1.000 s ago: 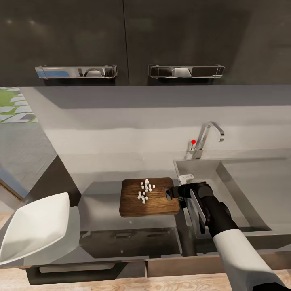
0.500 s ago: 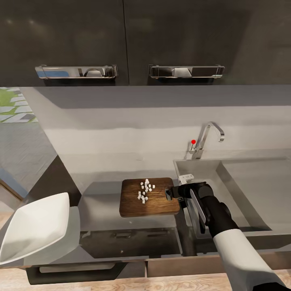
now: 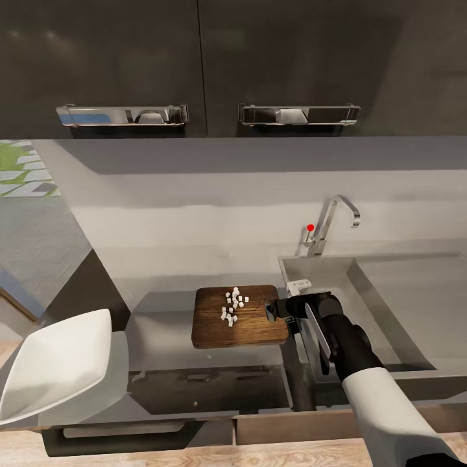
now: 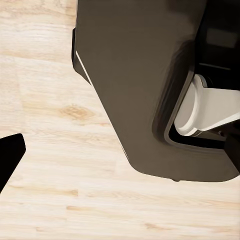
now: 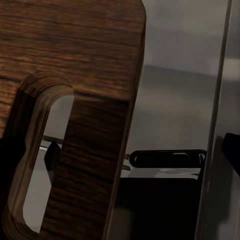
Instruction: In the kitchen, take the Vidalia onion out of the sink, dice it on the chopping board with the paring knife, put the diced onion into the bowl on the countertop, then place both the paring knife and the chopping board into the sink.
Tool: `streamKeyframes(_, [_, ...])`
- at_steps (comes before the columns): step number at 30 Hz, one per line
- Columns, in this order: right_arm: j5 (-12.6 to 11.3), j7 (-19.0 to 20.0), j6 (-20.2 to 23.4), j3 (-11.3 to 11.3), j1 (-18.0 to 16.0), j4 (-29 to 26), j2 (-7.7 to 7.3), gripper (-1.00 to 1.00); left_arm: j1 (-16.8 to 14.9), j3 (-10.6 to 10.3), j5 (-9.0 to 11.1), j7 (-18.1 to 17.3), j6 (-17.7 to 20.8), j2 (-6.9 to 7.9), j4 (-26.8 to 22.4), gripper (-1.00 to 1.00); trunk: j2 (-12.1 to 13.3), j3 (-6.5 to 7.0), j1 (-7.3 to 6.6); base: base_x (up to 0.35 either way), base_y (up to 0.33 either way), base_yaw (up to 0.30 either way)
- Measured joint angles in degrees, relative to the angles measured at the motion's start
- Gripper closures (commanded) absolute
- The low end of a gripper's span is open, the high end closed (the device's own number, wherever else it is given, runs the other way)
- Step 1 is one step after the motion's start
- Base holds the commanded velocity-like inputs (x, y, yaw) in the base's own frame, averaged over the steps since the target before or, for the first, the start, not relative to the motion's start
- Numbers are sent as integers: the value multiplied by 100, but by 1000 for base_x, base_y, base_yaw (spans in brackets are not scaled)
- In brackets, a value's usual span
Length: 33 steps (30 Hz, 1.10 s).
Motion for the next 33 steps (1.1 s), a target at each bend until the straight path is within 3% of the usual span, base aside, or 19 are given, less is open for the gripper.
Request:
streamKeyframes(14, [1, -2, -1, 0, 0, 0, 0, -100, 0, 0, 3, 0, 0, 0, 0, -100, 0, 0, 0, 0, 0, 0])
streamKeyframes(15, [0, -5, 1, 0, 0, 0, 0, 100, 0, 0, 2, 0, 0, 0, 0, -100, 0, 0, 0, 0, 0, 0])
streamKeyframes(33, [55, -17, -7, -1, 0, 8, -1, 100, 0, 0, 3, 0, 0, 6, 0, -100, 0, 0, 0, 0, 0, 0])
